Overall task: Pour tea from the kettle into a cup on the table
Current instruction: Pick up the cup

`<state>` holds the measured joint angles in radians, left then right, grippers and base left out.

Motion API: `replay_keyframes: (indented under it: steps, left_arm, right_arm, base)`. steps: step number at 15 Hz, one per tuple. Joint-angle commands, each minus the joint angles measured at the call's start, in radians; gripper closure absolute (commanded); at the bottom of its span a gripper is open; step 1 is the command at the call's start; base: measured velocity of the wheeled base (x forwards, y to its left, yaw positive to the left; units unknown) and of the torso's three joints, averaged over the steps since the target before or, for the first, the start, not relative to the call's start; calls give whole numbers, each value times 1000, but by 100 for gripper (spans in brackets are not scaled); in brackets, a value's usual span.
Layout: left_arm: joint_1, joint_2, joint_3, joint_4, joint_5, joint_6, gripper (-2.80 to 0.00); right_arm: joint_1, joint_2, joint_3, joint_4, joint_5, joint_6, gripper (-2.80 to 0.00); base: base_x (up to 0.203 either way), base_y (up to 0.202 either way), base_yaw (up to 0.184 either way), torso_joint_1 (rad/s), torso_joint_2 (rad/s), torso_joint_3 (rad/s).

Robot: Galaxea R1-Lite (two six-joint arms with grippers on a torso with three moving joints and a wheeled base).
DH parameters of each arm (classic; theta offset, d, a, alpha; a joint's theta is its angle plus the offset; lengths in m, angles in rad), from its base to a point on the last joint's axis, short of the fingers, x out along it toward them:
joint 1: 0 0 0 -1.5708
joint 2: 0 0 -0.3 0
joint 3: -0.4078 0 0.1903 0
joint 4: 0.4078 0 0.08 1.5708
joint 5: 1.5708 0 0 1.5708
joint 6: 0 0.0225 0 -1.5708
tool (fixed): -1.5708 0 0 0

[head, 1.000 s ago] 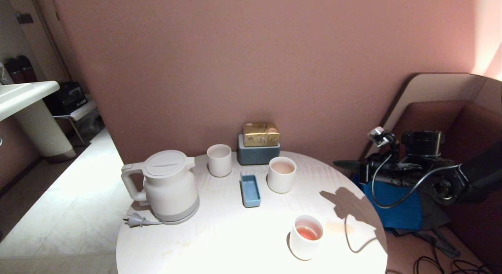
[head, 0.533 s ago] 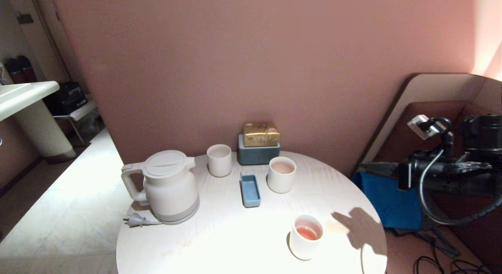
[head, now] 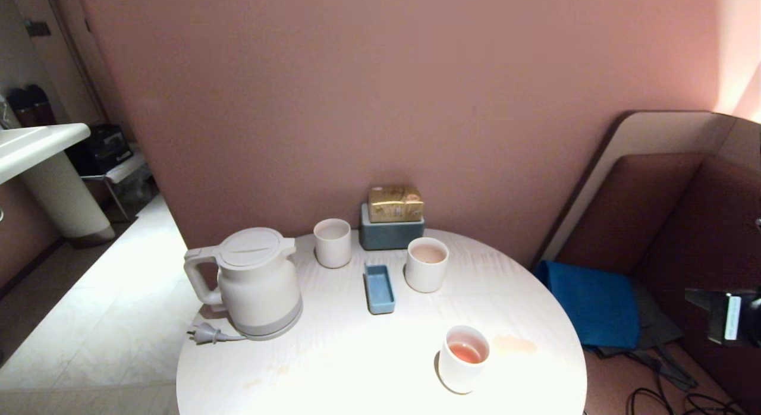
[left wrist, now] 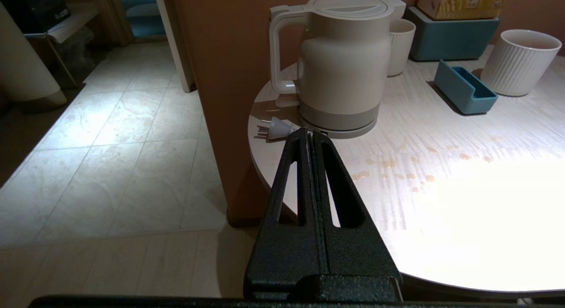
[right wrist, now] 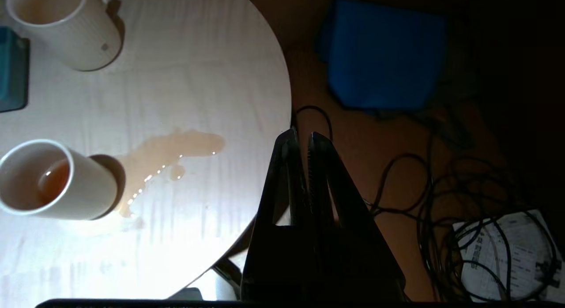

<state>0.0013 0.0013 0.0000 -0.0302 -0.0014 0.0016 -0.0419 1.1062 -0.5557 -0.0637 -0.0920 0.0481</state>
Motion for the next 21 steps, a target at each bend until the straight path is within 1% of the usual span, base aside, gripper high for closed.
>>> replay_keyframes:
  steps: [1,2,5,7,9,12,15,18,21]
  left_arm:
    - [0,0,0,0,0,0,0]
    - [0,0,0,0,0,0,0]
    - [0,0,0,0,0,0,0]
    - [0,0,0,0,0,0,0]
    - [0,0,0,0,0,0,0]
    - [0,0,0,0,0,0,0]
    - [0,0,0,0,0,0,0]
    - [0,0,0,0,0,0,0]
    - [0,0,0,0,0,0,0]
  right_arm:
    - [16,-253,51,46,-2,3,0]
    - [20,-331,96,55,2,1,0]
    - [27,-551,249,43,15,-41,0]
    - [30,-675,287,41,25,-64,0]
    - [31,-794,313,70,45,-100,0]
    - [31,-954,361,118,55,-117,0]
    - [33,-1020,402,119,52,-122,0]
    - [33,-1092,440,126,63,-145,0]
    - [33,-1106,489,116,67,-162,0]
  base:
    - [0,0,0,0,0,0]
    - [0,0,0,0,0,0]
    - [0,0,0,0,0,0]
    - [0,0,0,0,0,0]
    - [0,0,0,0,0,0]
    - [0,0,0,0,0,0]
    - [0,0,0,0,0,0]
    - [0,0,0,0,0,0]
    - [0,0,0,0,0,0]
